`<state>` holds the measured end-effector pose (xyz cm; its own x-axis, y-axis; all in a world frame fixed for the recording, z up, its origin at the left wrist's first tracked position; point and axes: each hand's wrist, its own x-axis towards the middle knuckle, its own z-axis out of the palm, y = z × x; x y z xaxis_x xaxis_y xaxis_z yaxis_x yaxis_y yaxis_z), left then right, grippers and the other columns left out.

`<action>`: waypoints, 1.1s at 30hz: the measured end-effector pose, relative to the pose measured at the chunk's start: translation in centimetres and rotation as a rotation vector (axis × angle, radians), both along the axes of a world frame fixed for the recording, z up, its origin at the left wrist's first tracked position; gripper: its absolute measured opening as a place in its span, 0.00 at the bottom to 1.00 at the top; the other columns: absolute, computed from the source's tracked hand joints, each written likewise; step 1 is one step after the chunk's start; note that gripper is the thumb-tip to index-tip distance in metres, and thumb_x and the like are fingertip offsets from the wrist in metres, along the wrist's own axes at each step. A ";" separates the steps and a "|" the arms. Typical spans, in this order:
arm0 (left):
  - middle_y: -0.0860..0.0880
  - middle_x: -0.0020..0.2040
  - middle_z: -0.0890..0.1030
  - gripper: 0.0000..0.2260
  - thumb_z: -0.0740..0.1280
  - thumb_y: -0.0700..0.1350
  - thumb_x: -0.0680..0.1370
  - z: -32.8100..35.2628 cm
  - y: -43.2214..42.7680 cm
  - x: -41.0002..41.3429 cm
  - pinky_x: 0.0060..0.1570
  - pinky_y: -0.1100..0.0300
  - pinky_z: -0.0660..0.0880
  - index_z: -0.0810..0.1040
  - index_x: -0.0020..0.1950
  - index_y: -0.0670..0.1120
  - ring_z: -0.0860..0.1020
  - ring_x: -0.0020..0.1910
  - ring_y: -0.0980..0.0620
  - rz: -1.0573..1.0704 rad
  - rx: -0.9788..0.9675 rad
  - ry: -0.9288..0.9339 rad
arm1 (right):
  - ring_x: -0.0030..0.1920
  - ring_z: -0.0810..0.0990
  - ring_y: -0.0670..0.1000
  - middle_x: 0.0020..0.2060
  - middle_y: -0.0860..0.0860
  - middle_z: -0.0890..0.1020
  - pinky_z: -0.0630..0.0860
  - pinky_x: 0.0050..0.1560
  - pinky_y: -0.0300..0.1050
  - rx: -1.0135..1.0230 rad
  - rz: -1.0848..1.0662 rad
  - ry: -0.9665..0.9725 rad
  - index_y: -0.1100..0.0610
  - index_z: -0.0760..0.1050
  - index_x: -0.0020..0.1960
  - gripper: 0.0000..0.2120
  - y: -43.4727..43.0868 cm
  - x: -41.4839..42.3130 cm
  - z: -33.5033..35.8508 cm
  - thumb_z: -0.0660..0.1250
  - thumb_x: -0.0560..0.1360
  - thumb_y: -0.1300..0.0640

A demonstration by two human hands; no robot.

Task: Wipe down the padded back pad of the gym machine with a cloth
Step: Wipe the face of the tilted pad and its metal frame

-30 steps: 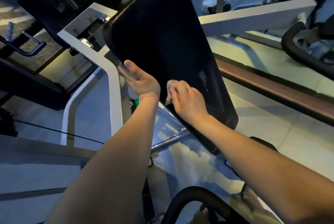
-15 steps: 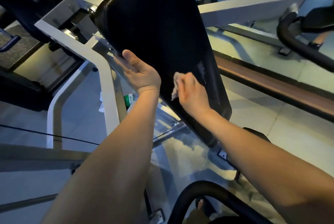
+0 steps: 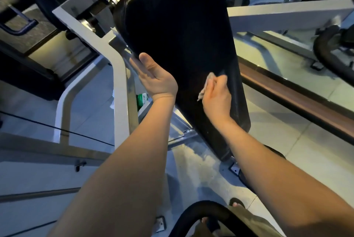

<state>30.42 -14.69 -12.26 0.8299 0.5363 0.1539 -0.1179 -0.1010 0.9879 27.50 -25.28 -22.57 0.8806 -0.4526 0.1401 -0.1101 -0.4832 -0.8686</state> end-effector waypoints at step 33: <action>0.51 0.82 0.56 0.37 0.45 0.68 0.78 -0.6 -0.1 0.5 0.78 0.57 0.49 0.52 0.82 0.49 0.54 0.80 0.52 0.111 0.076 0.003 | 0.32 0.81 0.60 0.35 0.55 0.79 0.64 0.25 0.46 -0.264 0.000 -0.459 0.60 0.72 0.45 0.12 1.7 3.1 5.2 0.60 0.84 0.54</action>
